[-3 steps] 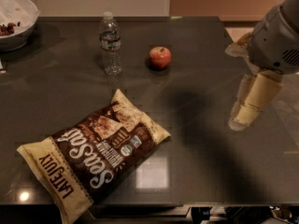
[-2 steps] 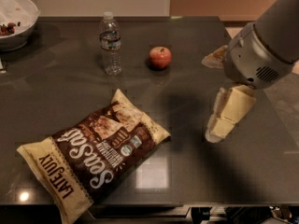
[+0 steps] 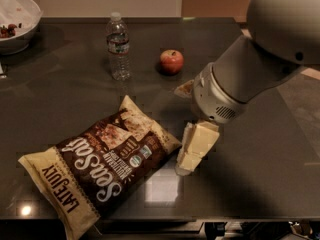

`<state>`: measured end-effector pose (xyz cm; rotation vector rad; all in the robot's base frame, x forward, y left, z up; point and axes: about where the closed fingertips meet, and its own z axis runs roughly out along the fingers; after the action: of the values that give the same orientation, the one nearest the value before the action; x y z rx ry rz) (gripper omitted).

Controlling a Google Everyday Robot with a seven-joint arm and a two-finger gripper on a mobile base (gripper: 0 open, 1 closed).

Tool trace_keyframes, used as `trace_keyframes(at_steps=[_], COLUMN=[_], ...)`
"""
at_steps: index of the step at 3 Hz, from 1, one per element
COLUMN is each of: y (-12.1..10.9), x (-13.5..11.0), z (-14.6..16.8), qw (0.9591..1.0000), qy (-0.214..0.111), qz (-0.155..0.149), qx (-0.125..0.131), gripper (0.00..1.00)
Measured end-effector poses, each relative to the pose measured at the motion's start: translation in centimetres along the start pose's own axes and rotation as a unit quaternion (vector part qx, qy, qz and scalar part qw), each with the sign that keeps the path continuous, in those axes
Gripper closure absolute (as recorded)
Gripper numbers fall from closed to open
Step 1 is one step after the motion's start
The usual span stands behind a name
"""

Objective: Move brown chip bag near apple

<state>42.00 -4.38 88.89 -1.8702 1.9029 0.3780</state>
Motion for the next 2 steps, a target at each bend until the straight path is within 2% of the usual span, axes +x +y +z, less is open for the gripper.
trace_keyframes(at_steps=[2], y=[0.3], x=[-1.2], z=[5.2], qw=[0.9995], qy=[-0.023], qz=[0.005], qx=[-0.023], gripper=[0.0])
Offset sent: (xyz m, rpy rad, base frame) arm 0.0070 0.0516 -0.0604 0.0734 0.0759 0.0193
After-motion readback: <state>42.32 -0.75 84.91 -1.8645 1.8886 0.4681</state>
